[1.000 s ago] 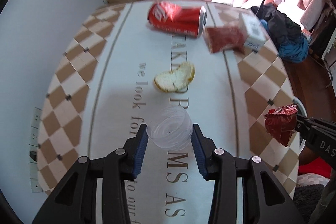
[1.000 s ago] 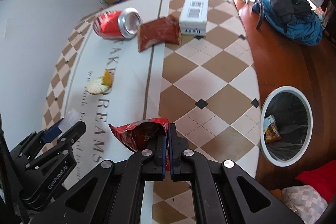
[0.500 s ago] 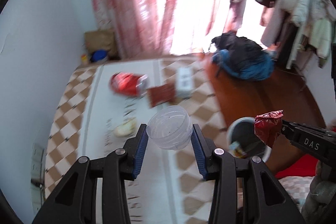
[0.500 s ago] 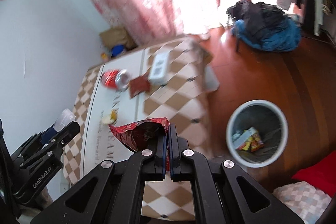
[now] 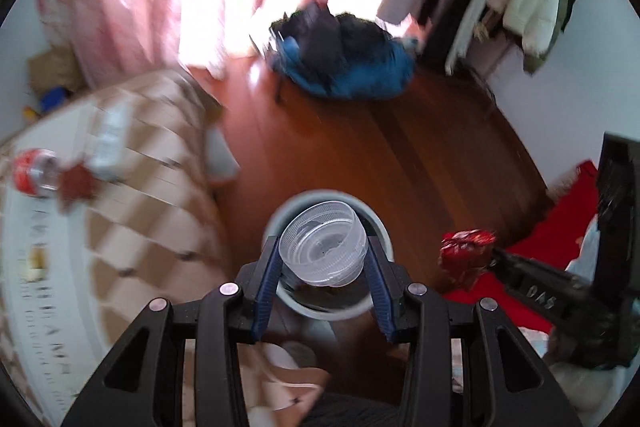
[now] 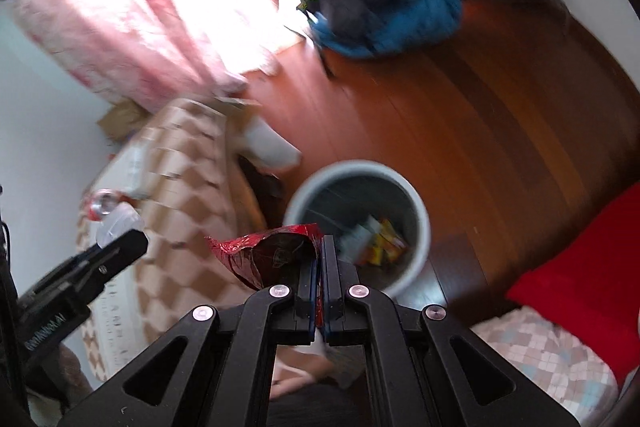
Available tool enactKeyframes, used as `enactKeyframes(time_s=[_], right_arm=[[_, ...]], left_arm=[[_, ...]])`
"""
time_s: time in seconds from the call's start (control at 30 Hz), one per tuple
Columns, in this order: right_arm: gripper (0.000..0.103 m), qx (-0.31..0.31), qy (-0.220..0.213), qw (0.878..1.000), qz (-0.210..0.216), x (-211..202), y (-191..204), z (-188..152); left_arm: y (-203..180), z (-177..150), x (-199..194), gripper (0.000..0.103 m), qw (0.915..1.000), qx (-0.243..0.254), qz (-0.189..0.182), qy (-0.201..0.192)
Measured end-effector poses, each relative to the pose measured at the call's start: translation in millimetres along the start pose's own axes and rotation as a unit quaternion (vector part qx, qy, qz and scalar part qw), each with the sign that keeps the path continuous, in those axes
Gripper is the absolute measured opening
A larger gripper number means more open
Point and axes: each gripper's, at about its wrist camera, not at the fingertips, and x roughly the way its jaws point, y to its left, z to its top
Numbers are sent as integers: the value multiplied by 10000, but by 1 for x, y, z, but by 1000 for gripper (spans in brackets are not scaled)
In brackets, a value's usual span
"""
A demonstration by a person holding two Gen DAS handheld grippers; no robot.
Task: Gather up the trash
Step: 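Carry the red wrapper and plastic cup over the trash bin with both tools, then open both tools to drop the wrapper and cup into the bin, then move both open tools back toward the table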
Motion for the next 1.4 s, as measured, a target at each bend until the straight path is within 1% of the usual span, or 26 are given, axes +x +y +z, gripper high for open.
enactKeyframes(time_s=[0.13, 0.23, 0.33, 0.37, 0.4, 0.43, 0.47, 0.5, 0.57, 0.6, 0.63, 0.67, 0.7, 0.73, 0.77, 0.87, 0.9, 0.93, 0.97, 1.17, 1.4], right_arm=[[2, 410, 468, 9980, -61, 57, -51, 1], [2, 595, 708, 9957, -102, 90, -74, 2], [2, 661, 901, 9936, -155, 123, -87, 4], [2, 647, 959, 9931, -168, 134, -89, 5], [2, 628, 1019, 9926, -180, 143, -88, 6], [2, 632, 1084, 9918, -223, 152, -90, 8], [2, 631, 1153, 9911, -218, 159, -91, 8], [2, 625, 1246, 9901, -187, 167, -92, 9], [4, 677, 1392, 9878, -185, 182, -91, 12], [9, 678, 1446, 9870, -188, 186, -91, 11], [20, 669, 1483, 9865, -167, 190, -91, 10], [30, 666, 1503, 9862, -168, 192, -90, 9], [56, 658, 1510, 9862, -187, 193, -90, 8], [75, 641, 1507, 9863, -216, 193, -90, 6], [78, 644, 1487, 9865, -231, 192, -90, 5], [78, 598, 1556, 9857, -244, 193, -88, -1], [85, 593, 1596, 9851, -253, 192, -86, -4], [97, 582, 1617, 9847, -285, 192, -86, -5], [102, 558, 1633, 9844, -330, 190, -85, -7], [103, 334, 1500, 9863, -595, 166, -72, -12], [103, 233, 1245, 9892, -731, 123, -61, -12]], left_arm=[[-13, 11, 63, 38, 9982, 3, -49, 591], [-15, 20, 104, 39, 9956, -17, 42, 931], [-14, 26, 138, 39, 9919, -71, 156, 1260], [-13, 28, 148, 43, 9905, -76, 188, 1362], [-13, 30, 158, 53, 9890, -74, 245, 1456], [-12, 32, 164, 57, 9883, -84, 296, 1494], [-11, 33, 171, 66, 9876, -103, 342, 1531], [-9, 33, 176, 72, 9868, -128, 354, 1578], [-7, 30, 180, 75, 9856, -154, 426, 1630], [-5, 29, 182, 80, 9851, -153, 480, 1645], [-4, 27, 182, 84, 9847, -153, 536, 1652], [-2, 27, 180, 93, 9845, -140, 586, 1650], [-1, 26, 179, 95, 9843, -114, 641, 1643], [0, 23, 177, 95, 9840, -77, 712, 1630], [3, 25, 179, 95, 9839, -64, 746, 1624], [8, 19, 173, 95, 9838, -32, 864, 1571], [10, 18, 174, 95, 9837, -24, 914, 1550], [10, 15, 171, 95, 9837, -1, 966, 1516], [10, 13, 168, 95, 9838, 18, 1002, 1487], [7, 3, 146, 95, 9842, 112, 1157, 1335], [-6, -5, 112, 95, 9871, 218, 1135, 1112]])
